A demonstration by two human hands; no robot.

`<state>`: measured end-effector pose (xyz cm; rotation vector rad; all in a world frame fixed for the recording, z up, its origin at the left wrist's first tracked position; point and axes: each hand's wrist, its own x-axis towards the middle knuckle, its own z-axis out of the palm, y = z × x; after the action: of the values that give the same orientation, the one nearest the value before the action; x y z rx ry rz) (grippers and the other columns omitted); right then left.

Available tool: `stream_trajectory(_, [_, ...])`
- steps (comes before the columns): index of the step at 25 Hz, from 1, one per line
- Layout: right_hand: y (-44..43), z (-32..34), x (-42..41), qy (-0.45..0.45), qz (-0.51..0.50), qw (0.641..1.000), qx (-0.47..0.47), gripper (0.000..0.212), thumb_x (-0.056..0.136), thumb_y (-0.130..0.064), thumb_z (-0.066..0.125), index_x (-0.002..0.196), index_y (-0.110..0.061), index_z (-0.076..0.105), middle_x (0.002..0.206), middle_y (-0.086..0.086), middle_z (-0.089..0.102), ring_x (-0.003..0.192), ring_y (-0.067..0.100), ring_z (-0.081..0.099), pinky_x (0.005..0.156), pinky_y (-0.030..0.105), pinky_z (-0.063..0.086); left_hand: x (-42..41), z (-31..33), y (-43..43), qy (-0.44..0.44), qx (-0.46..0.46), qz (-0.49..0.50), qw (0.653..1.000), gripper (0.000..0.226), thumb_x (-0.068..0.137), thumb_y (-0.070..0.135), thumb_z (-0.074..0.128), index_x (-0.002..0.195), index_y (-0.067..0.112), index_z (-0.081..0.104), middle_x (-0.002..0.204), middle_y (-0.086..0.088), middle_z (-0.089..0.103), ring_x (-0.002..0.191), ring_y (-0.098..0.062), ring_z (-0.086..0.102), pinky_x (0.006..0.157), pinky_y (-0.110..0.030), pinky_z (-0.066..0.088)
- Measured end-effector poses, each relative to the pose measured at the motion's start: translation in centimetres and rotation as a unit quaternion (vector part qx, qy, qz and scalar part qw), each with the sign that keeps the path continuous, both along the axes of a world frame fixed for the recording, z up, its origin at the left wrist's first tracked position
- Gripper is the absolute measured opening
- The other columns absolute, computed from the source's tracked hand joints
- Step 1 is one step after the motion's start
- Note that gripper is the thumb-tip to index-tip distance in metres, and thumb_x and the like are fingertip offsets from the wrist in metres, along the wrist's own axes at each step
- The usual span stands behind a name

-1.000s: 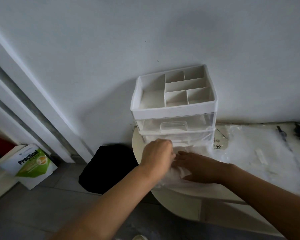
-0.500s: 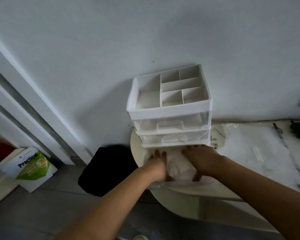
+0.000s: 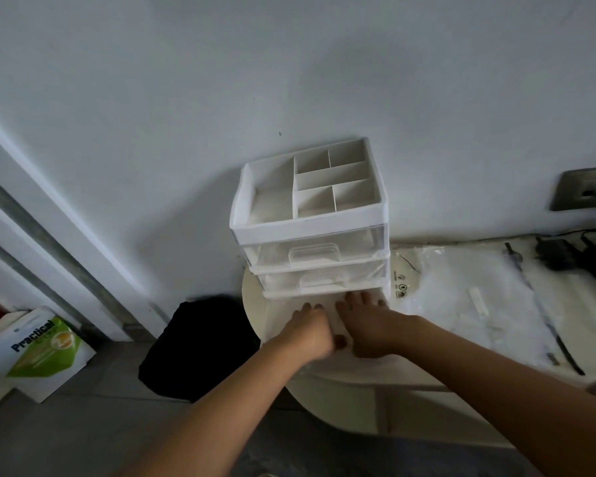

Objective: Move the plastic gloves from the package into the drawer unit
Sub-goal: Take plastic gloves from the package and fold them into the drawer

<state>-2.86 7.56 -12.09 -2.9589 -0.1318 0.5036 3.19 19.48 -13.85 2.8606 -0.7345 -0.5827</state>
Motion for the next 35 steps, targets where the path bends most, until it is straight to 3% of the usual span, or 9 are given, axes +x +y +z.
stream_trajectory(5, [0.8, 0.8, 0.8, 0.0, 0.014, 0.992, 0.129, 0.054, 0.092, -0.028, 0.05, 0.141, -0.01, 0.034, 0.141, 0.014, 0.041, 0.132, 0.036, 0.033, 0.106, 0.049, 0.028, 2.8, -3.3, 0.0, 0.072, 0.123, 0.004, 0.99, 0.101, 0.082, 0.057, 0.057, 0.152, 0.028, -0.009, 0.16, -0.005, -0.01, 0.145, -0.038, -0.005, 0.115, -0.059, 0.01])
stream_trajectory(8, [-0.1, 1.3, 0.7, -0.018, -0.083, 0.965, 0.25, 0.049, 0.082, -0.006, 0.05, 0.131, -0.016, 0.05, 0.129, 0.003, 0.05, 0.11, 0.02, 0.051, 0.08, 0.027, 0.046, 2.6, -3.2, -0.4, 0.065, 0.144, 0.012, 0.987, 0.114, 0.075, 0.063, 0.058, 0.15, 0.022, -0.018, 0.158, -0.009, -0.015, 0.145, -0.039, -0.01, 0.113, -0.062, 0.01])
stream_trajectory(11, [-3.1, 3.4, -0.7, -0.009, -0.136, 0.928, 0.346, 0.048, 0.082, 0.002, 0.049, 0.124, -0.018, 0.06, 0.122, 0.001, 0.058, 0.108, 0.015, 0.056, 0.088, 0.023, 0.046, 2.1, -2.2, -0.3, 0.067, 0.14, 0.026, 0.988, 0.114, 0.082, 0.056, 0.059, 0.148, 0.016, -0.025, 0.156, -0.012, -0.023, 0.145, -0.036, -0.012, 0.116, -0.056, 0.01])
stream_trajectory(15, [-9.9, 5.3, -3.9, -0.069, -0.207, 0.897, 0.383, 0.026, 0.089, -0.001, 0.053, 0.108, -0.011, 0.067, 0.105, 0.004, 0.069, 0.095, 0.015, 0.065, 0.081, 0.02, 0.051, 0.7, -0.1, -0.2, 0.036, 0.109, 0.019, 0.993, 0.099, 0.077, 0.046, 0.07, 0.151, 0.014, 0.012, 0.153, -0.017, 0.022, 0.137, -0.037, 0.03, 0.109, -0.048, 0.033])
stream_trajectory(18, [-16.1, 3.0, -6.4, -0.159, -0.31, 0.928, 0.135, 0.031, 0.091, -0.006, 0.052, 0.12, -0.011, 0.061, 0.124, 0.008, 0.061, 0.111, 0.02, 0.058, 0.095, 0.029, 0.045, -1.3, 2.5, -0.9, -0.07, -0.031, -0.007, 0.997, 0.044, 0.085, 0.029, 0.064, 0.123, 0.009, 0.056, 0.122, -0.009, 0.06, 0.106, -0.025, 0.059, 0.088, -0.034, 0.05])
stream_trajectory(22, [-21.2, -1.2, -10.0, -0.128, -0.38, 0.916, -0.002, 0.03, 0.091, -0.013, 0.05, 0.119, -0.006, 0.059, 0.125, 0.014, 0.058, 0.112, 0.027, 0.055, 0.099, 0.034, 0.043, -5.1, 4.3, -3.4, 0.001, -0.193, -0.108, 0.975, 0.038, 0.099, 0.026, 0.046, 0.133, 0.008, 0.048, 0.133, -0.011, 0.055, 0.122, -0.024, 0.052, 0.098, -0.031, 0.041])
stream_trajectory(29, [-23.5, -3.2, -12.6, -0.154, -0.324, 0.931, 0.071, 0.04, 0.097, -0.017, 0.046, 0.137, -0.011, 0.046, 0.15, 0.005, 0.035, 0.135, 0.021, 0.037, 0.107, 0.025, 0.026, -6.2, 3.5, -3.7, 0.136, -0.044, -0.052, 0.988, 0.067, 0.099, 0.055, 0.019, 0.15, 0.012, 0.026, 0.157, -0.005, 0.023, 0.144, -0.02, 0.023, 0.113, -0.03, 0.02])
stream_trajectory(32, [-24.5, -3.8, -13.5, -0.176, -0.307, 0.93, 0.103, 0.033, 0.094, -0.004, 0.049, 0.126, -0.002, 0.057, 0.137, 0.012, 0.051, 0.122, 0.02, 0.053, 0.093, 0.01, 0.037, -6.4, 4.9, -4.8, 0.074, -0.007, -0.048, 0.996, 0.053, 0.102, 0.046, 0.027, 0.101, 0.003, 0.06, 0.112, -0.014, 0.062, 0.102, -0.023, 0.058, 0.083, -0.03, 0.041])
stream_trajectory(35, [-24.5, -3.7, -13.9, -0.236, -0.322, 0.901, 0.169, 0.018, 0.082, 0.006, 0.064, 0.098, 0.009, 0.069, 0.108, 0.019, 0.067, 0.085, 0.012, 0.063, 0.07, -0.003, 0.037, -7.2, 6.9, -6.7, -0.14, 0.017, -0.053, 0.989, 0.041, 0.099, 0.037, 0.039, 0.073, 0.008, 0.05, 0.088, -0.012, 0.065, 0.079, -0.024, 0.06, 0.066, -0.028, 0.039])
